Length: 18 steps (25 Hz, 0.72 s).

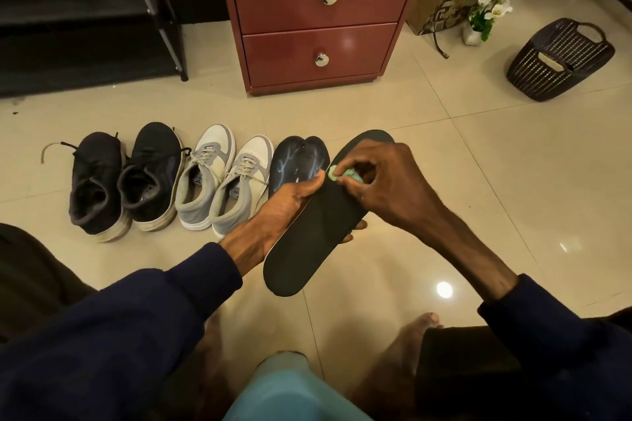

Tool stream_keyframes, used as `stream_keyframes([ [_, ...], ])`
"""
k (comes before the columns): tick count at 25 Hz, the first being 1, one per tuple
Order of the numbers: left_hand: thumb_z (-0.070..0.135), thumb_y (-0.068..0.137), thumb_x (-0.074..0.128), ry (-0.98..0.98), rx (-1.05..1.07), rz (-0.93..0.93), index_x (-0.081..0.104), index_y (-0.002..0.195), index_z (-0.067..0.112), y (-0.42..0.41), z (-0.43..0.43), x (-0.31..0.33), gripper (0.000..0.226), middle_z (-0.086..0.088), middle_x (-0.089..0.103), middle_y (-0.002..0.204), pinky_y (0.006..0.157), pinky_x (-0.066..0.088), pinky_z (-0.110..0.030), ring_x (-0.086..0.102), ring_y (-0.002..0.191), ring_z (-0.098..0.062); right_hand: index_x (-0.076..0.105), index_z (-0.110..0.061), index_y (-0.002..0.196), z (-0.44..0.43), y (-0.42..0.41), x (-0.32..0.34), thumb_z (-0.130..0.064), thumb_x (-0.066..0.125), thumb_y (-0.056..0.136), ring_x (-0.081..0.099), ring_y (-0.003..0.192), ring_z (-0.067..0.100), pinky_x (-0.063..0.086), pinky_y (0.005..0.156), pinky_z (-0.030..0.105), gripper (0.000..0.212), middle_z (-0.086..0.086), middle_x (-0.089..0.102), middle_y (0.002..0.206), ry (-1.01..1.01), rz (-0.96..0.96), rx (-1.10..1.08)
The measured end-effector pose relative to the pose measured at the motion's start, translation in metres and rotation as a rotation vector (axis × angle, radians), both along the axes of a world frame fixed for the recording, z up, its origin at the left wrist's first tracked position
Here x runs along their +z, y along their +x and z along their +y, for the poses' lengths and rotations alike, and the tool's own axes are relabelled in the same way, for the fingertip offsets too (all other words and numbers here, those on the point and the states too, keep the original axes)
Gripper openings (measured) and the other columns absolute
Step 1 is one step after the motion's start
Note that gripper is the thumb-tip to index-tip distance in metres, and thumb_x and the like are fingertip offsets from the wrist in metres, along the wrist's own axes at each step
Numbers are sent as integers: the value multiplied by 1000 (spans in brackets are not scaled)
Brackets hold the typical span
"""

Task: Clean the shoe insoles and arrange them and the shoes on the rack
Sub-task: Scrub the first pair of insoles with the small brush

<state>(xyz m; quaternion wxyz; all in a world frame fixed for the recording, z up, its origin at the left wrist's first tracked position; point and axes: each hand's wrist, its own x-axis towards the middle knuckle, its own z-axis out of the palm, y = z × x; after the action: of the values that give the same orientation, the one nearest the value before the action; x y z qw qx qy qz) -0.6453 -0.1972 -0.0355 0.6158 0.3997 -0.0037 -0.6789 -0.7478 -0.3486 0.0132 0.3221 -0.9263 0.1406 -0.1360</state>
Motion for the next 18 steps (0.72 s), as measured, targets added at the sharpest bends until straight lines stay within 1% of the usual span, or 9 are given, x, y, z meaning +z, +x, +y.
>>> stream_keyframes([
  [3, 47, 106, 46, 21, 37, 23, 64, 135, 3, 1, -1, 3, 55, -27, 64, 133, 117, 34, -60, 65, 112, -44, 76, -17, 94, -30, -4, 2, -10, 77, 82, 64, 80, 12, 58, 71, 31, 13, -1, 69, 95, -165, -82, -246],
  [5, 46, 106, 47, 20, 37, 34, 66, 132, 2, 1, 0, 4, 55, -26, 65, 131, 115, 38, -59, 65, 113, -43, 74, -17, 94, -27, -6, -2, -8, 74, 83, 64, 80, 13, 58, 69, 31, 15, 0, 68, 96, -138, -93, -295],
  [7, 43, 104, 51, 1, 64, 44, 72, 122, 2, 1, 0, 8, 49, -22, 68, 124, 102, 45, -53, 66, 105, -39, 73, -17, 94, 2, -6, -7, -7, 73, 83, 64, 80, 13, 56, 69, 25, 15, 0, 66, 96, -97, -61, -166],
  [9, 42, 92, 63, 26, 134, 76, 78, 108, 3, 5, -1, 10, 45, -20, 69, 117, 96, 51, -46, 67, 101, -32, 75, -13, 95, 35, -6, -9, -7, 75, 83, 64, 84, 13, 54, 75, 22, 14, 1, 68, 96, -44, -18, 69],
  [11, 43, 86, 68, 37, 181, 107, 75, 116, 0, 9, -2, 9, 53, -22, 68, 121, 99, 53, -44, 70, 105, -31, 76, -11, 96, 44, -7, -6, -7, 77, 82, 64, 86, 12, 54, 78, 22, 15, 2, 69, 97, -44, 20, 198],
  [13, 46, 98, 60, 14, 157, 73, 65, 135, 6, 8, -2, 9, 55, -18, 68, 125, 101, 55, -45, 68, 108, -31, 76, -12, 95, 28, -2, -6, -6, 77, 82, 64, 85, 15, 56, 77, 29, 15, 3, 69, 96, -89, -41, 84],
  [15, 48, 103, 52, -1, 153, 67, 63, 138, 10, 5, -3, 11, 52, -14, 70, 125, 94, 59, -44, 70, 105, -29, 75, -11, 96, 15, -2, -6, -7, 76, 83, 64, 85, 16, 57, 76, 36, 14, 4, 68, 97, -129, -76, -78],
  [16, 48, 104, 52, 0, 164, 65, 62, 140, 10, 5, -2, 12, 53, -13, 68, 129, 95, 59, -44, 69, 108, -29, 75, -11, 96, 16, -2, -8, -8, 76, 83, 64, 85, 16, 57, 76, 35, 14, 4, 68, 98, -127, -82, -82],
  [18, 49, 103, 54, -15, 198, 47, 60, 143, 12, 9, -1, 10, 55, -10, 64, 137, 102, 55, -42, 64, 121, -29, 75, -11, 97, 34, -4, -9, -9, 77, 83, 64, 86, 14, 58, 78, 29, 15, 3, 69, 97, -75, -30, 70],
])
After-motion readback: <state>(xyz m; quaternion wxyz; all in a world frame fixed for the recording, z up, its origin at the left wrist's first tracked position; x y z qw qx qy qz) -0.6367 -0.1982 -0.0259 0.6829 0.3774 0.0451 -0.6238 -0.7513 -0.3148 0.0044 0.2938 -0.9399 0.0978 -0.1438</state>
